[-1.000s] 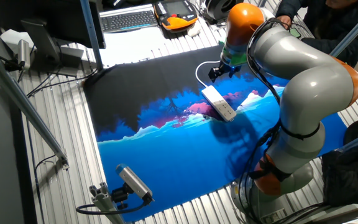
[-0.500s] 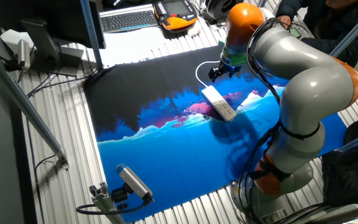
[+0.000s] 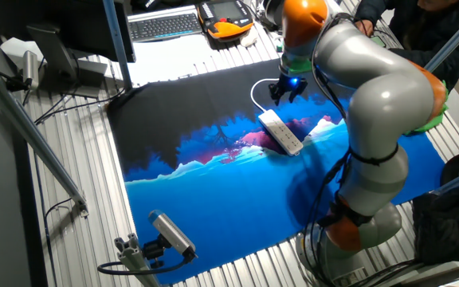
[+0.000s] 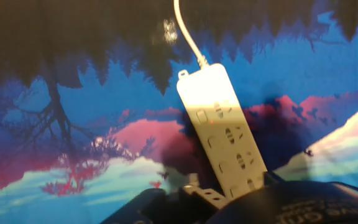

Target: Turn off the power strip by pressing the button

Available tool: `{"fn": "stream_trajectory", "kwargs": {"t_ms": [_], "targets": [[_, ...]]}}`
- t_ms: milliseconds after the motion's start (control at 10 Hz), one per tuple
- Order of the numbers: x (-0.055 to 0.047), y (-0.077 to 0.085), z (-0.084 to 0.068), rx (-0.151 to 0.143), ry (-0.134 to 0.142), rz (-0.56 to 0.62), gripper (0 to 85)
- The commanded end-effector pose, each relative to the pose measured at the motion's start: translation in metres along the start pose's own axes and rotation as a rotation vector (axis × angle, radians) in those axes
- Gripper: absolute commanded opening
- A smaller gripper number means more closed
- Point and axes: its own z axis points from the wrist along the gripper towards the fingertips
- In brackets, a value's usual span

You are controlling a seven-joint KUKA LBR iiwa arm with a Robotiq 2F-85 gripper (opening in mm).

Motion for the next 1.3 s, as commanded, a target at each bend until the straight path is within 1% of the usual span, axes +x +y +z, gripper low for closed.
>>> {"fn": "stream_trajectory", "kwargs": {"t_ms": [0,100,500,700,800,900,1000,1100,1200], "targets": [[0.0004,0.0001,-0.0004,0.002,-0.003,-0.012,0.0],[0.0009,0.0001,-0.0004,0.003,-0.008,-0.016,0.0],[0.0011,0.0002,-0.0004,0.004,-0.007,-0.024,0.0],[0.0011,0.0003,-0.0005,0.010,-0.004,-0.053,0.0],[0.0011,0.0003,-0.0005,-0.003,-0.006,-0.075,0.0],[0.0011,0.0003,-0.0005,-0.127,-0.060,-0.076,0.0],[0.0011,0.0003,-0.0005,-0.085,-0.024,-0.087,0.0],[0.0011,0.0003,-0.0005,0.006,0.018,-0.125,0.0],[0.0011,0.0003,-0.0005,0.050,0.019,-0.192,0.0]]}}
